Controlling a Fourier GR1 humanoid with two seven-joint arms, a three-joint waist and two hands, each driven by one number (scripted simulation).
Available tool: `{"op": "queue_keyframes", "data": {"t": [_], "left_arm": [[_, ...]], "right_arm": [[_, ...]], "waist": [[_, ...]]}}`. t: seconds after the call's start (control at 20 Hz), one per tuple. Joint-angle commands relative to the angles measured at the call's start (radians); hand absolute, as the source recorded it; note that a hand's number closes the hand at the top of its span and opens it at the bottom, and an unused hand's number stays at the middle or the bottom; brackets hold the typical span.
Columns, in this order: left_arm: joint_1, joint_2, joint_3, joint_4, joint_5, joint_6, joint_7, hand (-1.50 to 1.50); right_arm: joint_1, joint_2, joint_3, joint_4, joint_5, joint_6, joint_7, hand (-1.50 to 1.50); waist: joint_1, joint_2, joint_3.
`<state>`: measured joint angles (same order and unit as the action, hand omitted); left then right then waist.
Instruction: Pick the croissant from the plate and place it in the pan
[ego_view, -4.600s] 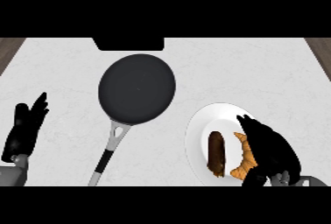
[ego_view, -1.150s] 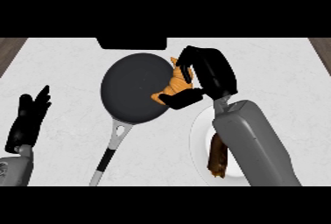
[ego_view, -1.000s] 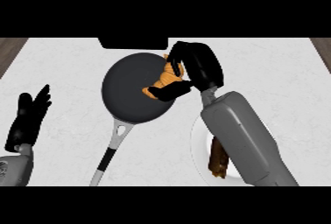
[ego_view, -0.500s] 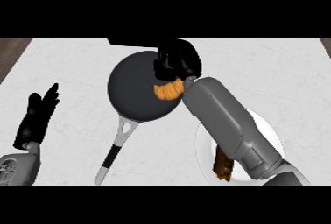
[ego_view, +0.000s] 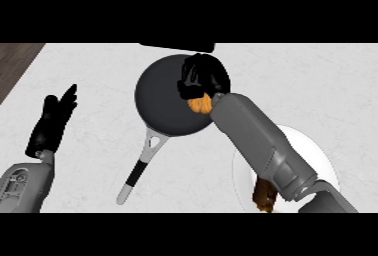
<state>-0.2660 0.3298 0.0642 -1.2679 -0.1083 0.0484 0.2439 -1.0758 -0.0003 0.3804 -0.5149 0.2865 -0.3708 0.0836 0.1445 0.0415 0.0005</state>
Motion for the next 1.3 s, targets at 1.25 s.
{"op": "queue_keyframes", "data": {"t": [1.25], "left_arm": [[0.079,-0.028,0.004,-0.023,-0.022,0.039,-0.004,0.0]], "right_arm": [[-0.059,0.0,-0.137,0.173,-0.477,-0.214,-0.35,-1.5]], "waist": [[-0.067,-0.024,0.0]]}}
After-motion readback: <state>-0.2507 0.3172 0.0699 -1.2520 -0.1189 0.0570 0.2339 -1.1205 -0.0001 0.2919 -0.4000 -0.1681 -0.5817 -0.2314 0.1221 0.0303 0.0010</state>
